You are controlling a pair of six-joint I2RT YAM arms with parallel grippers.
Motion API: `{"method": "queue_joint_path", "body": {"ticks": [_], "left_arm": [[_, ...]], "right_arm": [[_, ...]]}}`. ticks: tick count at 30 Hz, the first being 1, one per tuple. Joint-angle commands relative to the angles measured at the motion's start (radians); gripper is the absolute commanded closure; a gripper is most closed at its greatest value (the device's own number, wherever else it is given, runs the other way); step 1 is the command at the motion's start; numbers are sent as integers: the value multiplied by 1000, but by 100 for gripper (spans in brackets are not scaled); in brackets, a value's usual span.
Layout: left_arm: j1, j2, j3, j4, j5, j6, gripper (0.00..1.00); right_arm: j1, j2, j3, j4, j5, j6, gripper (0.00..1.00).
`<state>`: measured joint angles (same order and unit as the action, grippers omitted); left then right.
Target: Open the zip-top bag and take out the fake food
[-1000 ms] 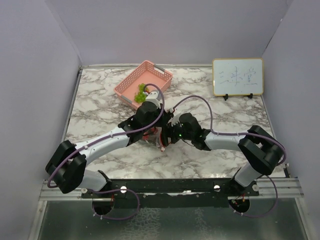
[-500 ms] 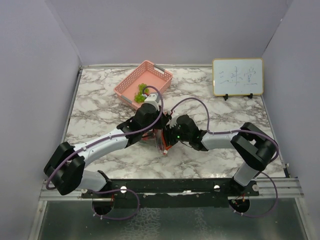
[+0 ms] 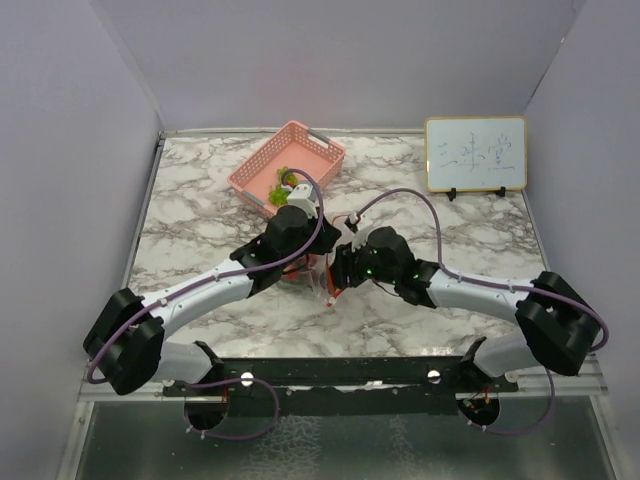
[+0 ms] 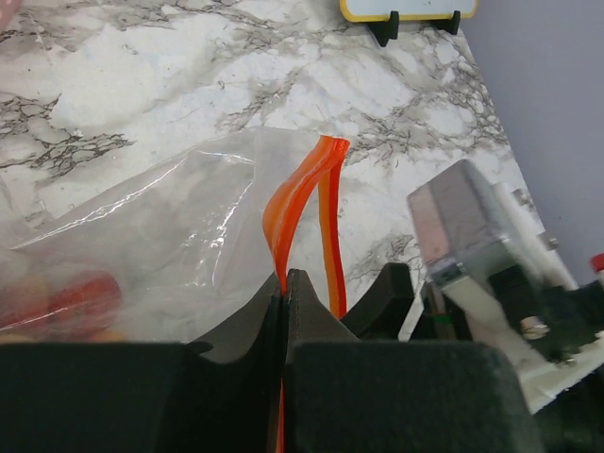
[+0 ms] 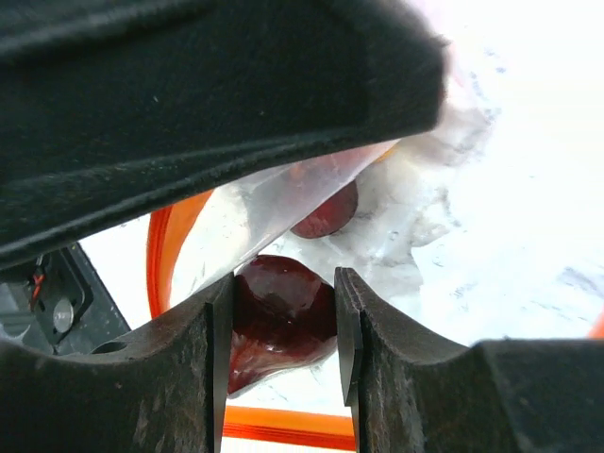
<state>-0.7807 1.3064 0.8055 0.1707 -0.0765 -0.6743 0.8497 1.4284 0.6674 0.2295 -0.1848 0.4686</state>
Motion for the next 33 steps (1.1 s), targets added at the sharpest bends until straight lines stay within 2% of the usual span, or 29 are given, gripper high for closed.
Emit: {"method": "queue_joint_path", "body": {"ticks": [1, 7, 23, 28, 33], "left_arm": [[-4, -20, -19, 45, -13, 5, 100], [-4, -15, -40, 58, -3, -4, 100], [16, 13, -85, 94, -3, -25, 100], [17, 28, -96, 113, 6, -36, 100], [18, 16, -107, 106, 1, -32, 100]], "right_arm": [[4, -67, 27, -118, 149, -39, 75], [-10, -112, 77, -187, 256, -96, 74], [-46, -251, 191, -333, 314, -192, 73], [-81, -228, 258, -345, 328, -239, 73], [-164, -163, 327, -315, 264, -261, 73]]}}
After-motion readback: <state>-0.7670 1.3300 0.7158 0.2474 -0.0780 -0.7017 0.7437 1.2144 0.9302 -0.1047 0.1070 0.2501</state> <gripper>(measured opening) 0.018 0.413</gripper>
